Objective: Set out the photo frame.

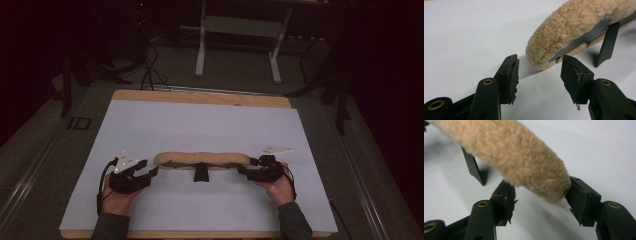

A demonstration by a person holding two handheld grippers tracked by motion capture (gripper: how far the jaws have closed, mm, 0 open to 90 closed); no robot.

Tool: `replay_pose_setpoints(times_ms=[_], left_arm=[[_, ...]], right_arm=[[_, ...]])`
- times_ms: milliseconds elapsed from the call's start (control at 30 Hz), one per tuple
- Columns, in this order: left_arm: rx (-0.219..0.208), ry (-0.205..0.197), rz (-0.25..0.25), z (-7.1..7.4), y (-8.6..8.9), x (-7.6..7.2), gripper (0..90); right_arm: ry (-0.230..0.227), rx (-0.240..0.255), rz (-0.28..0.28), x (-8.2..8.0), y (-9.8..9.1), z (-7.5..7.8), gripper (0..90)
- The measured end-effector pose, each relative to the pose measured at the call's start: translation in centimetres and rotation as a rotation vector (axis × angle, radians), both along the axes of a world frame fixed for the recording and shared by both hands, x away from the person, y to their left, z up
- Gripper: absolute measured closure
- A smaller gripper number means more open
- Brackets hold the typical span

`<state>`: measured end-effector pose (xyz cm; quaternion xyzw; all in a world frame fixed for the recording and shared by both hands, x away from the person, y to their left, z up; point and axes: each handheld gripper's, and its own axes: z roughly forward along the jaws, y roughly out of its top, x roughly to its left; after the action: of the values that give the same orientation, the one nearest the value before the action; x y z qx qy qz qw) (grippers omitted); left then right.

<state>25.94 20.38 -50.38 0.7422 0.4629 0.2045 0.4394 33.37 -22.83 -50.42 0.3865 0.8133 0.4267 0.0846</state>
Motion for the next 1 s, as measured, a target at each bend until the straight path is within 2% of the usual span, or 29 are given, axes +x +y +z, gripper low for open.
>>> replay_pose_setpoints(times_ms=[167,367,533,733,1000], left_arm=[[-0.042,-0.026,0.011,0.5,1.0,-0.3,52.2],[-0.082,-0.046,0.036,0.7,2.1,-0.2,59.4],[-0.111,-0.055,0.059,1.0,2.6,0.0,62.2],[-0.116,-0.052,0.064,1.0,2.7,0.7,62.8],[-0.091,-0.055,0.077,0.9,2.1,1.4,64.3]], right_arm=[[0.011,-0.025,0.005,-0.2,0.0,-0.1,41.5],[0.03,-0.065,-0.018,-0.2,-0.2,-0.3,47.3],[0.044,-0.064,-0.039,-0.1,-0.2,-0.3,47.1],[0.065,-0.066,-0.029,-0.4,-0.1,-0.3,54.4],[0.079,-0.084,-0.023,-0.6,-0.1,-0.4,66.0]])
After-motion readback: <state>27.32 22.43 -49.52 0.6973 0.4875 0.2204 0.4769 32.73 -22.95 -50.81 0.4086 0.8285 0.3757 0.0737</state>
